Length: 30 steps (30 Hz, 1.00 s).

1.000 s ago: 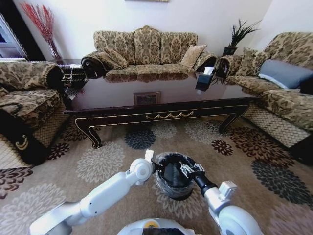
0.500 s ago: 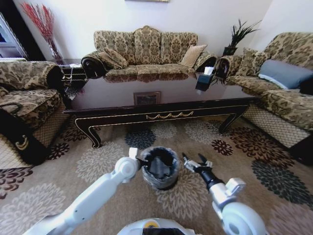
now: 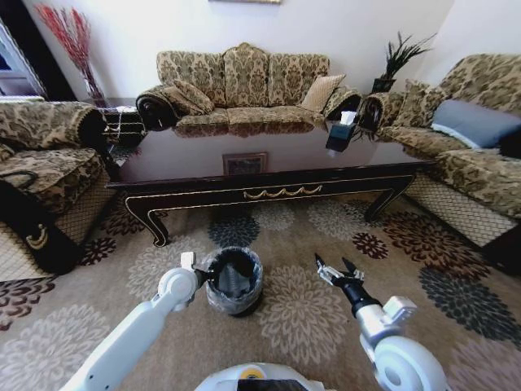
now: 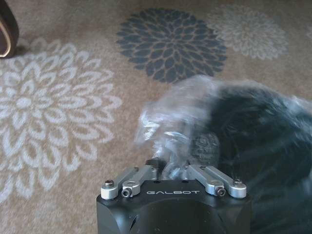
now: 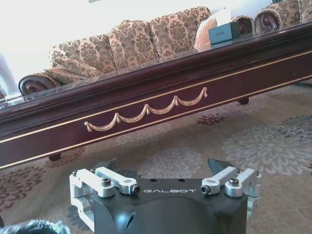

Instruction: Move to the front of the table and pick up the trash from the floor, then place it into the trash bin.

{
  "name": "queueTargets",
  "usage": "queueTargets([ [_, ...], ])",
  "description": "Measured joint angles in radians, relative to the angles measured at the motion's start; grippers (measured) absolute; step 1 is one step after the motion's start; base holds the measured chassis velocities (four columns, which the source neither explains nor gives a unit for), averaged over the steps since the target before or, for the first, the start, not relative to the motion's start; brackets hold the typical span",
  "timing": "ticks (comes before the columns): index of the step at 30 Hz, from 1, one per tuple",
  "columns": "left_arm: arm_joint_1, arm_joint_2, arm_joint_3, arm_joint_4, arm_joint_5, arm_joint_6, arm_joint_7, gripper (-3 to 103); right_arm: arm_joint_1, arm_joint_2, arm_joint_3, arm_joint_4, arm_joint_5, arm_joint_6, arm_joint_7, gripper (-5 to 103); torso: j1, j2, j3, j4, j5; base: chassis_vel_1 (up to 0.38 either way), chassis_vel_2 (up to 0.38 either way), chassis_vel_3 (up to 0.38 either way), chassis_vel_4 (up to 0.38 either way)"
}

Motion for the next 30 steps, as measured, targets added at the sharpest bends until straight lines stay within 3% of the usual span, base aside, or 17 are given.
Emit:
queueTargets([
  [1,0.000,0.000,0.000,0.000,0.000,0.000,0.000,15,0.000,0.000,0.000,0.000,0.000,0.000,0.000,100,0.000,0.000,0.000,0.0000,0.0000,0.000,0.000,0.000,0.000],
  [6,0.036,0.005,-0.023,-0.025,0.017,0.000,0.008,42,-0.013,0.001,0.008,0.001,-0.002,0.003,0.001,100,0.000,0.000,0.000,-0.0001,-0.0002,0.000,0.000,0.000,0.000],
  [8,0.040,0.011,-0.030,-0.040,0.019,0.000,0.009,42,-0.015,0.003,0.009,0.001,-0.004,0.003,0.001,100,0.000,0.000,0.000,0.0000,-0.0001,0.000,0.000,0.000,0.000],
  [10,0.048,0.032,-0.040,-0.080,0.056,0.000,0.018,58,-0.016,0.010,0.009,-0.004,-0.011,0.004,0.002,100,0.000,0.000,0.000,-0.0001,-0.0003,0.000,0.000,0.000,0.000],
  [11,0.048,0.032,-0.040,-0.080,0.056,0.000,0.018,58,-0.016,0.010,0.009,-0.004,-0.011,0.004,0.002,100,0.000,0.000,0.000,-0.0001,-0.0003,0.000,0.000,0.000,0.000],
  [12,0.052,0.038,-0.043,-0.092,0.073,0.000,0.025,58,-0.016,0.012,0.010,-0.006,-0.015,0.004,0.003,100,0.000,0.000,0.000,-0.0001,-0.0002,0.000,0.000,0.000,0.000],
  [15,0.102,0.061,-0.099,-0.173,0.215,-0.010,0.099,74,-0.029,0.027,0.033,-0.026,-0.121,0.014,-0.023,100,0.000,0.000,0.000,-0.0001,-0.0002,0.000,0.000,0.000,0.000],
  [16,0.102,0.061,-0.099,-0.173,0.215,-0.010,0.099,74,-0.029,0.027,0.033,-0.026,-0.121,0.014,-0.023,100,0.000,0.000,0.000,-0.0001,-0.0002,0.000,0.000,0.000,0.000],
  [18,0.157,0.062,-0.156,-0.216,0.341,-0.053,0.180,80,-0.038,0.046,0.051,-0.050,-0.216,0.070,-0.060,100,0.000,0.000,0.000,-0.0001,-0.0001,0.000,0.000,0.000,0.000],
  [21,0.328,0.051,-0.278,-0.289,0.620,-0.180,0.354,95,-0.063,0.096,0.085,-0.134,-0.451,0.304,-0.178,100,0.000,0.000,0.000,0.0001,-0.0001,0.000,0.000,0.000,0.000],
  [23,0.367,0.045,-0.297,-0.300,0.666,-0.210,0.383,95,-0.071,0.106,0.090,-0.147,-0.479,0.335,-0.194,100,0.000,0.000,0.000,0.0001,-0.0001,0.000,0.000,0.000,0.000],
  [26,0.560,-0.006,-0.389,-0.345,0.864,-0.377,0.493,100,-0.100,0.159,0.104,-0.227,-0.549,0.466,-0.249,100,0.000,0.000,0.000,0.0000,-0.0001,0.000,0.000,0.000,0.000],
  [27,0.560,-0.006,-0.389,-0.345,0.864,-0.377,0.493,100,-0.100,0.159,0.104,-0.227,-0.549,0.466,-0.249,100,0.000,0.000,0.000,0.0000,-0.0001,0.000,0.000,0.000,0.000],
  [30,0.719,-0.087,-0.456,-0.355,1.024,-0.533,0.567,100,-0.084,0.191,0.108,-0.311,-0.574,0.537,-0.261,100,0.000,0.000,0.000,0.0000,0.0001,0.000,0.000,0.000,0.000],
])
